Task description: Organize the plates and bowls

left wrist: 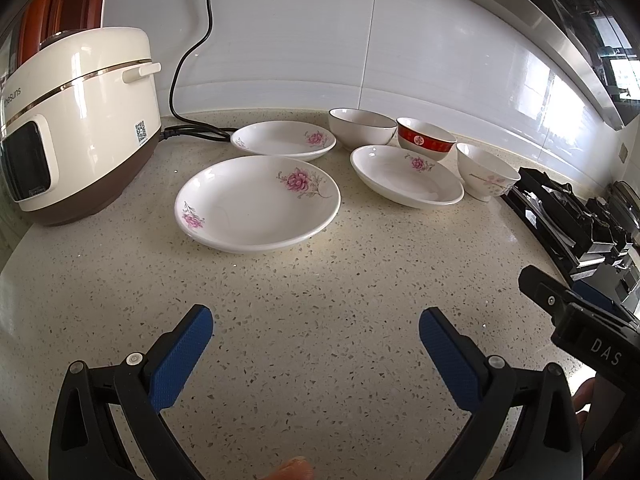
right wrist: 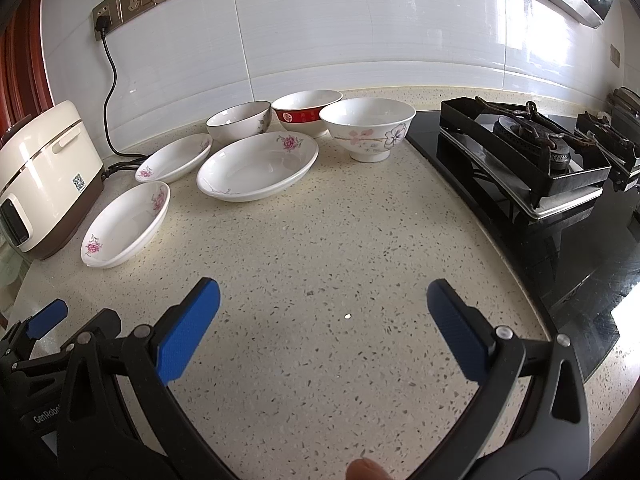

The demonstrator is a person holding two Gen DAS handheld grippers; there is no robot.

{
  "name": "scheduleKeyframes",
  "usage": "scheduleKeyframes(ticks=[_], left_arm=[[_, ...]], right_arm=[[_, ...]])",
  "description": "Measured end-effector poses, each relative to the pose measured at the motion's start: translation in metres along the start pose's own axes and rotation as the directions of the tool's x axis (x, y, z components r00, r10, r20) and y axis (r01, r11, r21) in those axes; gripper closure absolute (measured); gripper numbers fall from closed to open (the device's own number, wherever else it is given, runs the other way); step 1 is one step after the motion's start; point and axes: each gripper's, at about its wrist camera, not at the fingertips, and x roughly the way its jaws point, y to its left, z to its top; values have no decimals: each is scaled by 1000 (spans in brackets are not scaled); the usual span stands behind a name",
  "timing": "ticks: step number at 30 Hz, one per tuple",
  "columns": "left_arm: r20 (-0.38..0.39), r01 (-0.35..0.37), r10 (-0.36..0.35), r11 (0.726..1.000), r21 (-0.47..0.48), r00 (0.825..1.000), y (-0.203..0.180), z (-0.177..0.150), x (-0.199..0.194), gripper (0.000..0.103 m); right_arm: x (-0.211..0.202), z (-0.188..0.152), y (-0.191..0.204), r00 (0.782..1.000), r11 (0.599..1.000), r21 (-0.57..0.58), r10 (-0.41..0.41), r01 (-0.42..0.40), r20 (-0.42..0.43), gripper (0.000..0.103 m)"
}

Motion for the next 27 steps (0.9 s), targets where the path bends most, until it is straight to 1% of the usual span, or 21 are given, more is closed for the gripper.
scheduleKeyframes(ticks=[17,21,24,26,27], left_arm=[[-4,2,-2,1000,-2,1000,0,-1,2,0],[-15,23,-23,1000,-14,1000,3,0,4,0],[-23,75,-76,996,-55,997,10,0,6,0],[-27,160,-165,980,-121,986,21,1,7,0],[-30,190,-197,970,-152,980,25,1,8,0]], right_arm=[[0,-1,0,1000,1000,1,0,0,-4,0],[3,0,-2,1000,1000,10,-2,2,-19,0],[5,1,-3,1000,1000,22,-7,8,-27,0],[5,1,-1,1000,1000,19,-11,11,-24,0],[5,2,0,1000,1000,14,-11,12,-25,0]])
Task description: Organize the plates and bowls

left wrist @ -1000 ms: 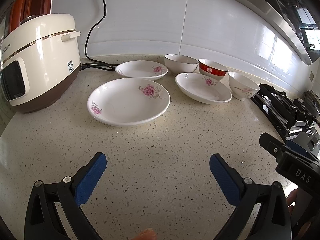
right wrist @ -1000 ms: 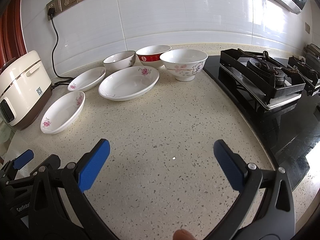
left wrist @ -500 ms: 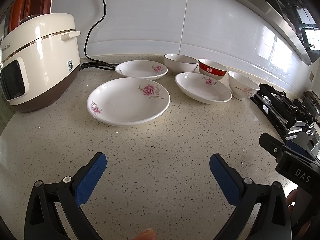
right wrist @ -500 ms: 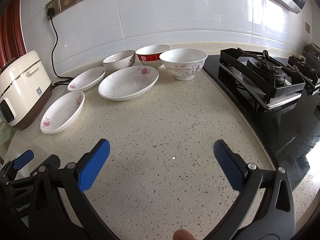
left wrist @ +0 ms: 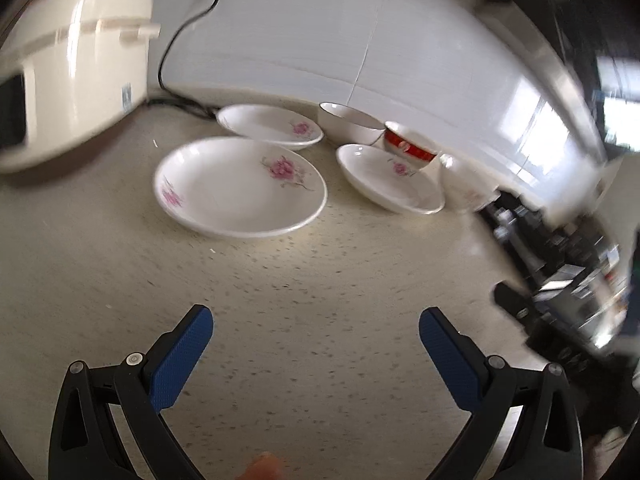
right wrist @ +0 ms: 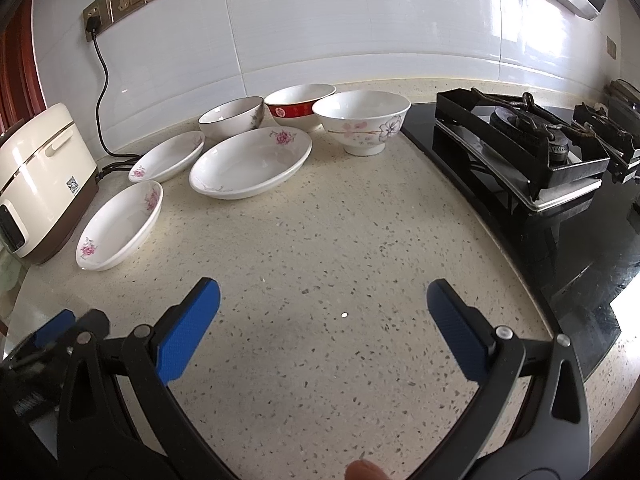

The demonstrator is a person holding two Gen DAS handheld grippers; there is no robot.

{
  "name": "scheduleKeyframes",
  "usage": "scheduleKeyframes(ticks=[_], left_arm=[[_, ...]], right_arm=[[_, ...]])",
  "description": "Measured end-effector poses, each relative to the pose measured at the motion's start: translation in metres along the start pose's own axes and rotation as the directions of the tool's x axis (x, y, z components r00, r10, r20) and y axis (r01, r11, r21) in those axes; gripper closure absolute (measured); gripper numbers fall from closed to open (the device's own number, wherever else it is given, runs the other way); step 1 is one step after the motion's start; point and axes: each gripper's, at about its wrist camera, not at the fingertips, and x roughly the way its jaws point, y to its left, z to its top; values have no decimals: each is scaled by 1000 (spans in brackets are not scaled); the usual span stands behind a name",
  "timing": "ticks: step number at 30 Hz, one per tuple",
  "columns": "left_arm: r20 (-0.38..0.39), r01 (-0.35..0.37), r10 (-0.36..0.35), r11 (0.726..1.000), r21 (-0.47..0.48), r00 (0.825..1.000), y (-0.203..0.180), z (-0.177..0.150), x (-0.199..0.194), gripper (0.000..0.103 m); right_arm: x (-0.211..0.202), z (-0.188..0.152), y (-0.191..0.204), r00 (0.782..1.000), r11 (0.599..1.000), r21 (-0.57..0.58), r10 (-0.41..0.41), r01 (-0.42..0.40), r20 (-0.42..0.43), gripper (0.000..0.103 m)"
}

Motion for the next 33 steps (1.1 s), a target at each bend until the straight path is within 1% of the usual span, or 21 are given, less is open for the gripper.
scheduleKeyframes(ticks=[1,3,4,5,7,9,11,13,16,17,18,19,20,21,22,24,25,27,28,30,33], left_arm=[[-1,25,-25,999,-24,1000,6,2,-1,0],[17,13,-12,999,-33,1000,14,7,-6,0],[32,6,-5,999,-36,999,19,11,-10,0],[43,14,-12,999,-46,999,24,16,-14,0],[51,35,-33,998,-59,998,35,29,-19,0],[26,24,-23,998,-49,999,45,44,-21,0],[9,23,-23,999,-46,1000,55,55,-19,0],[8,5,-5,999,-47,1000,65,65,-18,0],[-11,-1,1,998,-59,1000,79,79,-9,1],[-26,10,-12,997,-73,1000,86,83,-4,1],[-35,20,-23,996,-82,999,90,84,-3,3],[-51,30,-35,995,-94,998,95,87,2,6],[-64,35,-42,994,-106,997,99,90,6,8],[-75,43,-52,992,-116,996,102,91,10,14],[-89,51,-63,990,-131,994,105,93,16,22],[-112,55,-73,986,-155,991,110,96,23,29],[-120,51,-70,986,-159,990,113,97,27,31],[-133,51,-75,982,-180,988,117,97,32,36],[-141,51,-80,980,-194,987,120,97,35,38],[-146,40,-72,977,-208,987,124,98,39,42],[-157,31,-67,976,-217,985,126,99,46,44]], right_arm=[[0,1,2,1000,1000,-3,4,-4,-6,0],[-2,4,8,998,999,6,52,-52,-27,0],[-3,7,10,995,996,18,93,-92,-31,0],[-3,10,14,987,986,41,160,-159,-23,0],[1,17,20,973,971,83,226,-222,-40,0],[14,25,31,943,947,105,313,-302,-110,0],[29,32,42,902,919,135,391,-371,-182,0],[38,38,50,879,901,156,430,-404,-206,0],[56,48,65,853,890,178,454,-420,-256,0],[61,50,67,839,879,191,475,-437,-264,0],[68,53,70,819,863,212,503,-459,-274,0],[75,55,73,806,856,233,514,-462,-292,0],[82,57,77,803,858,243,511,-453,-307,0],[85,58,80,802,859,240,510,-453,-312,0],[90,59,85,795,856,238,516,-459,-319,4],[99,62,93,779,848,247,530,-470,-337,12],[102,63,94,772,843,249,536,-476,-342,14],[108,65,100,770,845,243,534,-476,-349,18],[112,66,100,768,845,243,534,-476,-353,22],[119,66,105,751,832,253,554,-493,-360,31],[127,67,111,742,829,248,559,-501,-369,38]])
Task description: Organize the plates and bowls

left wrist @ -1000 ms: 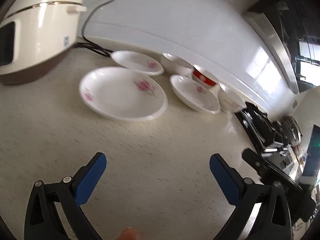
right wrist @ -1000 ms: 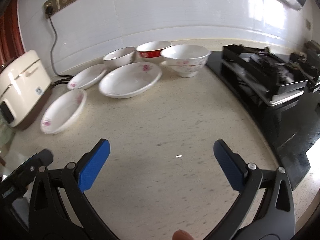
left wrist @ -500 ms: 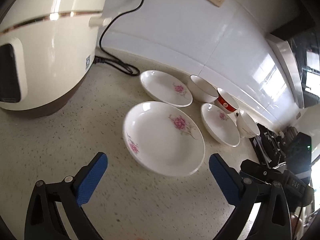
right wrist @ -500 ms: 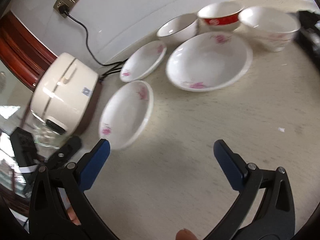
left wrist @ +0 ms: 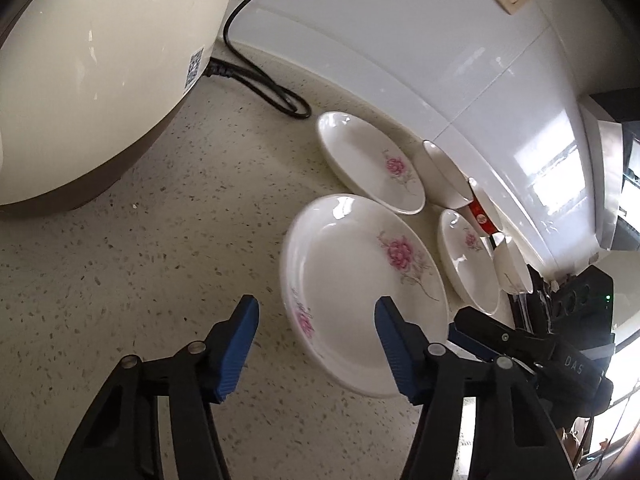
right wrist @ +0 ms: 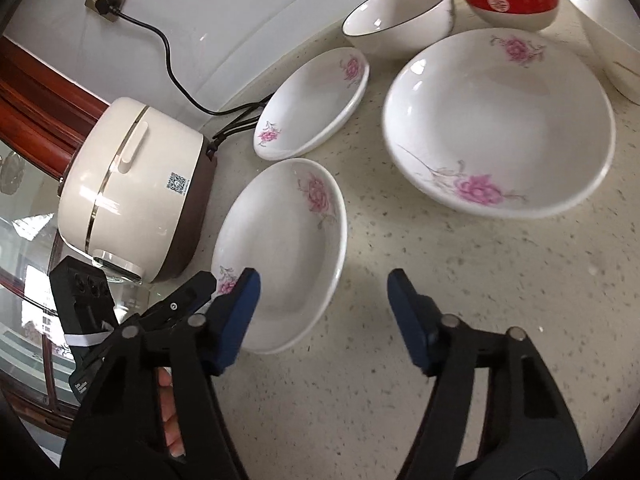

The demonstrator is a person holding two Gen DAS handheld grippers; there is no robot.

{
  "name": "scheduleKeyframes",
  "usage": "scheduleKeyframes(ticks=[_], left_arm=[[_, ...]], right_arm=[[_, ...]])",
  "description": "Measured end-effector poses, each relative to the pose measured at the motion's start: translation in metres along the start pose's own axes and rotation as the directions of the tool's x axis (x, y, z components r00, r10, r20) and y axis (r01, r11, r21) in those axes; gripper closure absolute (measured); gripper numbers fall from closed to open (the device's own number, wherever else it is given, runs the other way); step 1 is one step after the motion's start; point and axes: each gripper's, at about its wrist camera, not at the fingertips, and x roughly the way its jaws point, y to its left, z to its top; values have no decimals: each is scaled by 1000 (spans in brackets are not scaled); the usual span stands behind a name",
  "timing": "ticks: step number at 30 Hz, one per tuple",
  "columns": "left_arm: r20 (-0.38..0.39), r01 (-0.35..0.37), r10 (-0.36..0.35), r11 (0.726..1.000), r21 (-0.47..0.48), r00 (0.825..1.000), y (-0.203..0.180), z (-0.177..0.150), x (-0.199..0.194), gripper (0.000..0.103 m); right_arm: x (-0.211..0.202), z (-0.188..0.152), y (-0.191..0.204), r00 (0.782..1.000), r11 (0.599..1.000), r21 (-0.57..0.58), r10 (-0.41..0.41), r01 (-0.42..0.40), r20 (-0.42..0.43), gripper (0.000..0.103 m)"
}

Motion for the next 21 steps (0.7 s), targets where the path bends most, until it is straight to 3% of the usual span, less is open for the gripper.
scheduleKeyframes(ticks=[7,11,18,21], left_arm=[[-20,2,-2,1000,-1,1000,5,3,12,59],[-15,-1,1,1000,1,1000,7,3,17,69],[3,-45,45,999,2,999,12,1,18,90],[5,-44,44,999,-17,999,15,1,16,91]], right_arm=[[15,5,1,1000,1000,-15,20,-20,-8,61],[16,6,3,1000,999,-40,16,-15,12,65],[18,6,-3,1000,998,-61,7,-5,28,83],[18,4,-5,1000,998,-64,17,-16,23,86]])
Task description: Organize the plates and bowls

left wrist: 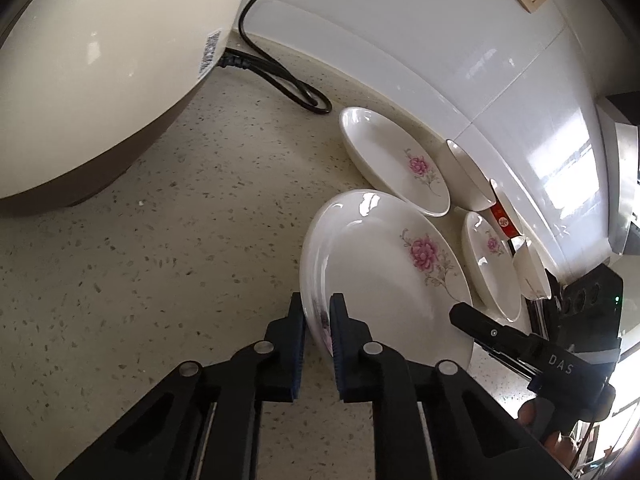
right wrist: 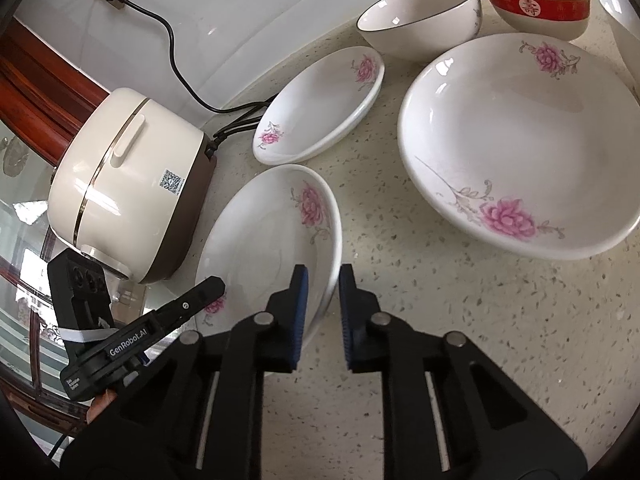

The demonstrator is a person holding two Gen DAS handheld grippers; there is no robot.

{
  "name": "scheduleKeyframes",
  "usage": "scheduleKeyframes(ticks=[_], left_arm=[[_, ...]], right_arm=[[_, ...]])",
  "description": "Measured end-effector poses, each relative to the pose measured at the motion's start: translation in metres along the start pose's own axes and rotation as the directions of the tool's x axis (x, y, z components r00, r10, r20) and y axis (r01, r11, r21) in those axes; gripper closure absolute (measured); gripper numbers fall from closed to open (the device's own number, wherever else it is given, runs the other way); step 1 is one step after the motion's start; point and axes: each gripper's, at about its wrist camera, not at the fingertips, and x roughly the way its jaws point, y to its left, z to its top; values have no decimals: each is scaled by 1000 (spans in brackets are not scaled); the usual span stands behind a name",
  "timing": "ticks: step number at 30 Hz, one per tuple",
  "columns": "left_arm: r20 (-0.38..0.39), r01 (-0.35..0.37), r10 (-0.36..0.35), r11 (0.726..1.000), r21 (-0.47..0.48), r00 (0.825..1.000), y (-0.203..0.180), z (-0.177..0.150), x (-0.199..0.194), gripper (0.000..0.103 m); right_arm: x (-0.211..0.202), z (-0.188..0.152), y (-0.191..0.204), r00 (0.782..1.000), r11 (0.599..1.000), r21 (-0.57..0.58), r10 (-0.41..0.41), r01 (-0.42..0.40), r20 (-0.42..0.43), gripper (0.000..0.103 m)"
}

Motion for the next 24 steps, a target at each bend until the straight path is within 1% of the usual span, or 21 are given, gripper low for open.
scheduleKeyframes(ticks=[9,17,24], left_arm=[[4,-3,3,999,-32,1000,4,-13,-14,92],[36,18,-16,998,-54,999,19,-29,-59,92],[87,-7,15,996,-89,996,41,-48,-104,93]], right_arm=[[-8,-12,7,1000,1000,-22,10,-10,-23,88],[-26,-32,37,999,997,-69,37,-38,-20,88],[-26,-55,67,995,989,-116,85,-92,-60,88]])
